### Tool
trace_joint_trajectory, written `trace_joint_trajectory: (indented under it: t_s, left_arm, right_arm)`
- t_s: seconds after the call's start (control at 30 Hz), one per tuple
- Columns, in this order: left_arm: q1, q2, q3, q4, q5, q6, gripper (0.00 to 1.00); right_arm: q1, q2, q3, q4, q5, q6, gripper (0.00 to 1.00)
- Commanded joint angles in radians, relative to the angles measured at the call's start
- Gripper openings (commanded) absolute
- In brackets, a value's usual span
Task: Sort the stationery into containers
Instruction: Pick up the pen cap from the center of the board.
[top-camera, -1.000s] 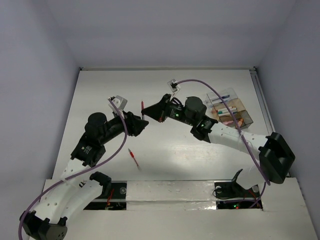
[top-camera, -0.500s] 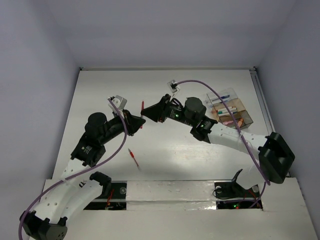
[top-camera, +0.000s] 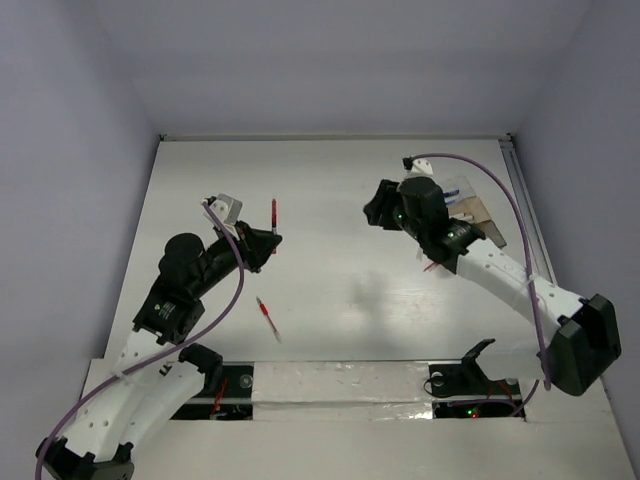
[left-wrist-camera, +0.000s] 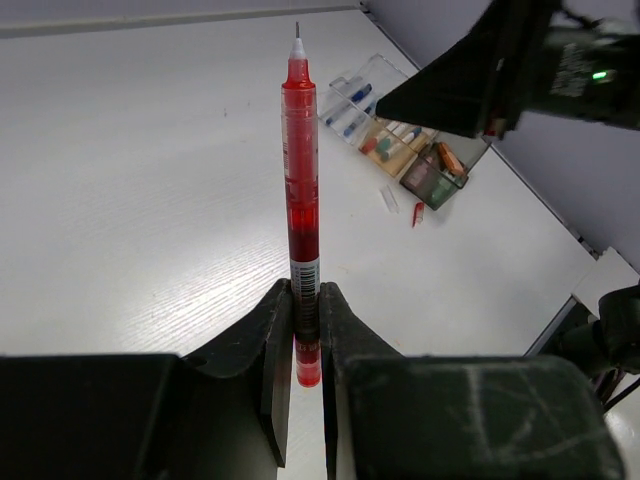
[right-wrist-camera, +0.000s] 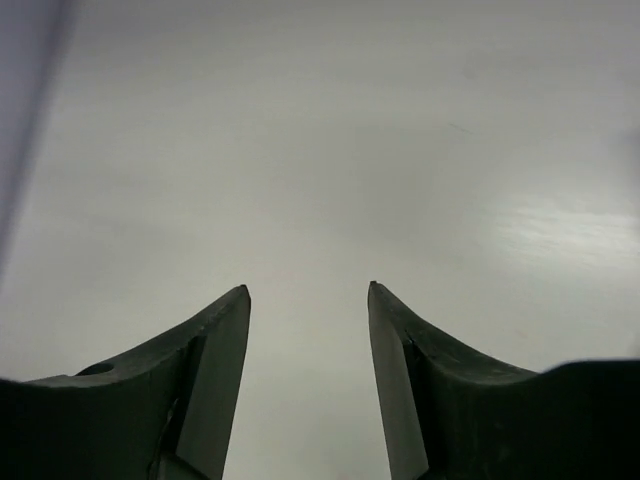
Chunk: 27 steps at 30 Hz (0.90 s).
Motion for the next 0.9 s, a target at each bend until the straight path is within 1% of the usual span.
trace_joint_trajectory:
  t_s: [0.0, 0.07, 0.2, 0.3, 0.37, 0.53, 0.7, 0.87]
  left_arm:
    - [0.002, -0.023, 0.018, 0.024, -0.012, 0.015, 0.00]
    - [0.002, -0.024, 0.020, 0.021, -0.012, 0.016, 0.00]
    - [-0.007, -0.030, 0.023, 0.013, -0.031, 0.021, 0.00]
    - [-0.018, -0.032, 0.025, 0.009, -0.041, 0.026, 0.00]
    - [-0.032, -0.033, 0.026, 0.007, -0.043, 0.027, 0.00]
    - [-0.053, -0.036, 0.028, 0.004, -0.052, 0.032, 0.00]
    - [-0.062, -0.036, 0.029, 0.001, -0.058, 0.035, 0.00]
    - [-0.062, -0.038, 0.029, 0.001, -0.063, 0.035, 0.00]
  right_arm:
    - [-0.101, 0.084, -0.006, -0.308, 0.202, -0.027, 0.55]
    - [-0.137, 0.131, -0.014, -0.313, 0.228, -0.027, 0.52]
    - [-0.169, 0.235, 0.003, -0.333, 0.291, -0.014, 0.51]
    - [-0.195, 0.289, -0.006, -0.316, 0.283, 0.001, 0.50]
    - [-0.209, 0.314, -0.014, -0.310, 0.286, 0.010, 0.50]
    - [-0.218, 0.371, -0.017, -0.343, 0.363, 0.023, 0.49]
    - [-0.239, 0.391, -0.029, -0.336, 0.354, 0.035, 0.48]
    - [-0.288, 0.423, -0.028, -0.328, 0.286, 0.044, 0.48]
